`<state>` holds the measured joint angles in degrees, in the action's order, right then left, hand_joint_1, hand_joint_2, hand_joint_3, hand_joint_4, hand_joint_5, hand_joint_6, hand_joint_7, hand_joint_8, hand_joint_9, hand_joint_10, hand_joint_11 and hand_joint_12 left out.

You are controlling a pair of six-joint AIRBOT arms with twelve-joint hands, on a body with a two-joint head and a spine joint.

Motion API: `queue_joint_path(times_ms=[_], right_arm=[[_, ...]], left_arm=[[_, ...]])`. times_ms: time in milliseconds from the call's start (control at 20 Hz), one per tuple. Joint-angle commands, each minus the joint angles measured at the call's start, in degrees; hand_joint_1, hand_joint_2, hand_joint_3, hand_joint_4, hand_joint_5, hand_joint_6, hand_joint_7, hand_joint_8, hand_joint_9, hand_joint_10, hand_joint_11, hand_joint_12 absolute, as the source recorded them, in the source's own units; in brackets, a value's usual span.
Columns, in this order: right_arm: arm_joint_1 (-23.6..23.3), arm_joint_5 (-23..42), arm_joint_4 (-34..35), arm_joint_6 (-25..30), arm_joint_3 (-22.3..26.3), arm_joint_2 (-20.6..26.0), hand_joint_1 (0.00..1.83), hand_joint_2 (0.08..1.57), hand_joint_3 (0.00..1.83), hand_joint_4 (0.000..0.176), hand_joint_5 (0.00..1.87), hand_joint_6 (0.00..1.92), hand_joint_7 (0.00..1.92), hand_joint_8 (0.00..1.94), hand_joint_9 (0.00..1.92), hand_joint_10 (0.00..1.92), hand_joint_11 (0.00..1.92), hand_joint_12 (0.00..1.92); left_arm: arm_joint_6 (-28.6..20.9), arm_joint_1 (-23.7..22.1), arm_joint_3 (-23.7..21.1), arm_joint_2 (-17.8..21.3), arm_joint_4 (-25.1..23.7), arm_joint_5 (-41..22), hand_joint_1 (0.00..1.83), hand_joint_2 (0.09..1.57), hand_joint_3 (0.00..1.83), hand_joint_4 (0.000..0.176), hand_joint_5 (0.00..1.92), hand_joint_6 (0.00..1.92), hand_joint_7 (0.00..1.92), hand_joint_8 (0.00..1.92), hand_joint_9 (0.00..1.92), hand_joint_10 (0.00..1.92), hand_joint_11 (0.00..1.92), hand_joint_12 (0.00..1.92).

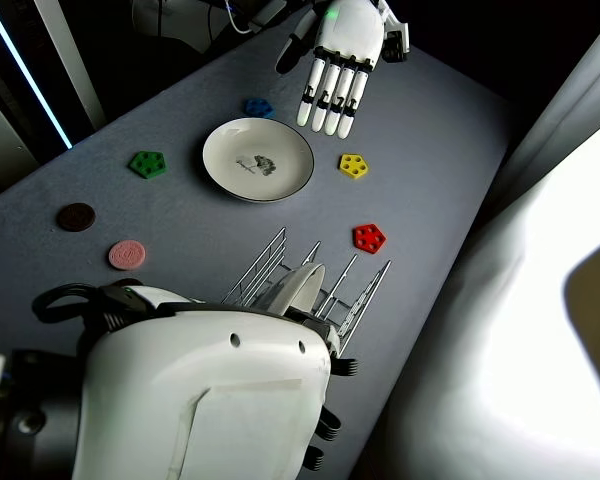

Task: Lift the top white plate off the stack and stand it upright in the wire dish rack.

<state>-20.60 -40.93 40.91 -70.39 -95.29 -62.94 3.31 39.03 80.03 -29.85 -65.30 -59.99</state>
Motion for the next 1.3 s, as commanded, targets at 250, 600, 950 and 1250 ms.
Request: queue_joint_path(times_ms=[250,600,950,1250], right_arm=[[1.3,3.4,3.8,-0.6,0.1,1.0,1.49,1.07,0.00,0.000,0.96,1.01,1.01,0.67,1.07,0.77,0.95,1.38],[3.1,3.4,3.8,-1.3,0.0,0.9,1.17,1.11,0.00,0.000,0.98,0.96,0.90,0.00,0.96,0.00,1.02,0.19],[3.8,3.8,4.1,-1.7,-0.8,0.7,1.14,1.00,0.00,0.000,0.67,0.00,0.68,0.00,0.71,0.00,0.89,0.05],[3.9,4.3,5.7,-2.9,-0.5,1.0,1.09,0.99,0.00,0.000,0.75,0.02,0.62,0.00,0.63,0.00,0.82,0.02]], left_arm=[[-0.3,-1.2,-0.2,0.2,4.5,-4.6,0.37,1.02,0.00,0.000,0.01,0.00,0.04,0.00,0.05,0.00,0.03,0.16],[-0.3,-1.2,-0.2,0.2,4.8,-4.9,0.34,1.02,0.00,0.000,0.00,0.00,0.03,0.00,0.04,0.00,0.03,0.16],[-0.3,-1.2,-0.2,0.2,4.8,-5.0,0.33,1.03,0.00,0.000,0.00,0.00,0.04,0.00,0.05,0.00,0.03,0.18],[-0.3,-1.2,-0.3,0.2,4.9,-5.9,0.35,1.03,0.00,0.000,0.00,0.00,0.01,0.00,0.02,0.00,0.00,0.14]])
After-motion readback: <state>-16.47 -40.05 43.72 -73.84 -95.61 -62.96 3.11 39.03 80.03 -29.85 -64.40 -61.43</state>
